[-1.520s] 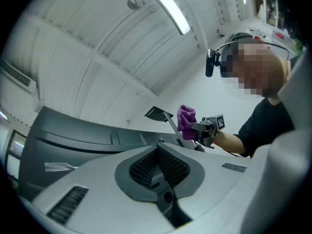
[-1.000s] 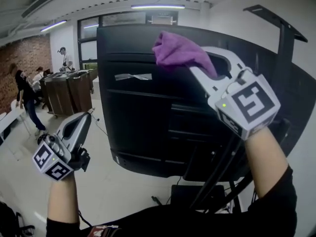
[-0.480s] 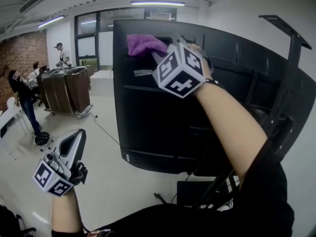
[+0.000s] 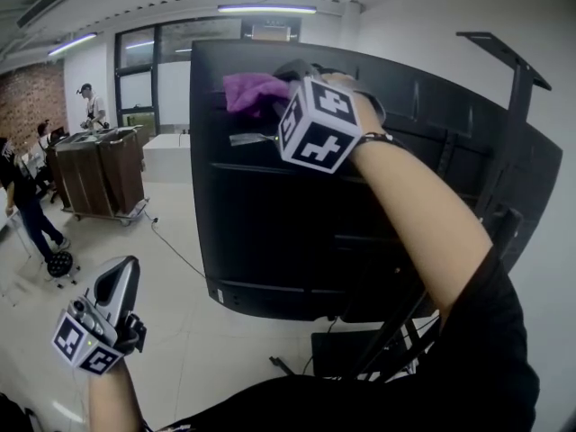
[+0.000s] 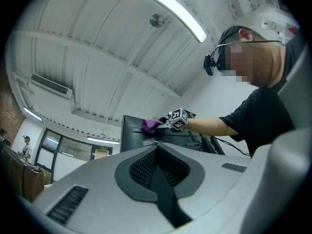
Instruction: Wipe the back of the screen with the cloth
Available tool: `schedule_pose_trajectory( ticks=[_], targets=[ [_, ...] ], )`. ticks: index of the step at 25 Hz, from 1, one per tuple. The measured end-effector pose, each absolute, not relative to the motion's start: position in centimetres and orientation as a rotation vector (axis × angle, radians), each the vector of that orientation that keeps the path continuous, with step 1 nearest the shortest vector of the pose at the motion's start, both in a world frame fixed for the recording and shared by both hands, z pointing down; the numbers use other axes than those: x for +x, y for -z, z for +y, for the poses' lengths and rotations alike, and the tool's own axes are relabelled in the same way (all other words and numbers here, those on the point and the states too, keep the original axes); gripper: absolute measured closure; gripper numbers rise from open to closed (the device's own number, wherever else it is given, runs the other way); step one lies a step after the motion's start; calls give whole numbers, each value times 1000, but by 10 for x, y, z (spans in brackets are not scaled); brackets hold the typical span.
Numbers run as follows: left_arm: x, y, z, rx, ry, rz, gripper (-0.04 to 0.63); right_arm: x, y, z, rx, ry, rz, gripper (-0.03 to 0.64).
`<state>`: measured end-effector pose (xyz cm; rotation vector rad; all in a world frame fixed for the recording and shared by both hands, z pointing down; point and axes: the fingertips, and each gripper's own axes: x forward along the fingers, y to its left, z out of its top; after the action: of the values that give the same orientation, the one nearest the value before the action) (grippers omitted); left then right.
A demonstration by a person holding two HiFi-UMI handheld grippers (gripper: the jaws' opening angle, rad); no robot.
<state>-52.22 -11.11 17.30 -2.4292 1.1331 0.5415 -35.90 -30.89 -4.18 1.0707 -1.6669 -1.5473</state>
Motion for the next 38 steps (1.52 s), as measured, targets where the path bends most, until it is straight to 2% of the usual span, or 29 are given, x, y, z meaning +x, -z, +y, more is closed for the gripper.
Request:
schedule_pose_trajectory(
  ticks=[13, 23, 26, 32, 38],
  targets=[
    [-459, -153, -127, -2455, -543, 1011, 600, -124, 50, -316, 1146, 1252, -1403, 515],
    [-430, -153, -147, -2482, -545, 978, 600, -38, 78, -314, 1234, 1134, -1218, 518],
    [-433, -156, -153, -2490, -537, 995, 600, -67, 80, -298, 1273, 1291, -1259, 518],
    [-444, -156, -155, -2494, -520, 1008, 600, -254, 15, -254, 942, 1588, -1554, 518],
    [-471, -175, -144, -2517, -513, 1064, 600, -408, -47, -267, 695, 1754, -1460, 518]
  ],
)
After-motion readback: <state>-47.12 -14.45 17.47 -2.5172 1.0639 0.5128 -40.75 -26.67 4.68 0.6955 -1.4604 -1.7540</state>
